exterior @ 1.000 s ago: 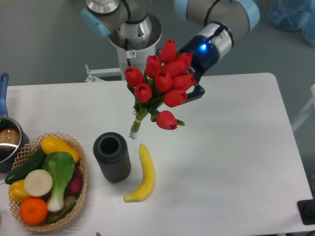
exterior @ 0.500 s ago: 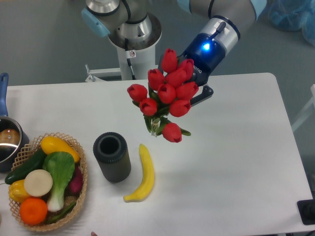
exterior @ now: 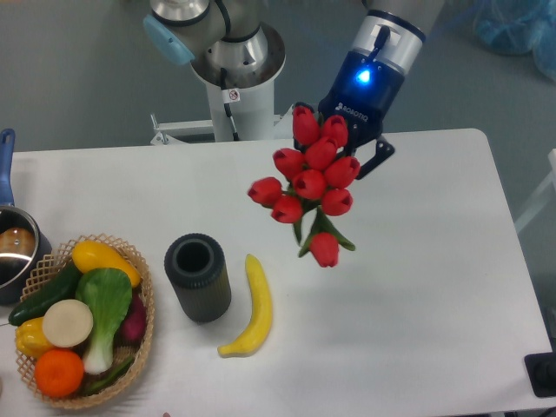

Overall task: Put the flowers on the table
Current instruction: 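Rotate the gripper to hang the tulip bouquet blooms-down, moving it beside the banana, then lower the held tulip bouquet toward the table beside the yellow banana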

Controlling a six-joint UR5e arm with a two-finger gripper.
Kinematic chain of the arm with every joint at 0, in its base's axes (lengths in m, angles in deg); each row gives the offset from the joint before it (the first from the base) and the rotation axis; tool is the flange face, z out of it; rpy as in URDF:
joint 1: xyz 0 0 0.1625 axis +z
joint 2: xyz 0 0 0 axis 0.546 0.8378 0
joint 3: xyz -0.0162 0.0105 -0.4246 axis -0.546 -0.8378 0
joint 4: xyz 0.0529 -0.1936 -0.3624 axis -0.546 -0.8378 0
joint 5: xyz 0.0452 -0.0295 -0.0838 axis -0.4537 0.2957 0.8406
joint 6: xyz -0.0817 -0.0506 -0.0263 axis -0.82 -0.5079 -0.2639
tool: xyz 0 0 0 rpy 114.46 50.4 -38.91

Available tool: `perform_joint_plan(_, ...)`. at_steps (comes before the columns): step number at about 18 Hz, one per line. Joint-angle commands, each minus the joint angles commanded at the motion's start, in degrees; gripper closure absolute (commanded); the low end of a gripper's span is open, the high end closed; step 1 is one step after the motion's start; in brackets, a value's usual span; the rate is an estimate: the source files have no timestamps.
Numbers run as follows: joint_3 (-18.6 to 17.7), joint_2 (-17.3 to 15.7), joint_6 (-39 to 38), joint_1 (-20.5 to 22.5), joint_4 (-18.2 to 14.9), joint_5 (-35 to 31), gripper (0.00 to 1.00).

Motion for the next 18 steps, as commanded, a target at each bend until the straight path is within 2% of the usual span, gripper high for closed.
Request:
perform_joint_plan(1,0.09,0.09,1.13,-0.09,0.00,-2.81,0.51)
perform_joint_plan(4,1.14,0.88,2.81,-0.09,-0.09,-10.64,0.58)
perform_joint_plan(7,1.32,3.16,2.99,-0.61,-0.09,-15.04,0.58)
perform_joint_plan(10,1.85,6.76,3.08,-3.24,0.00,-20.75,0.60)
perform_joint_plan(18,2.64,14.32,3.25,-6.24,0.00,-25.60,0.60)
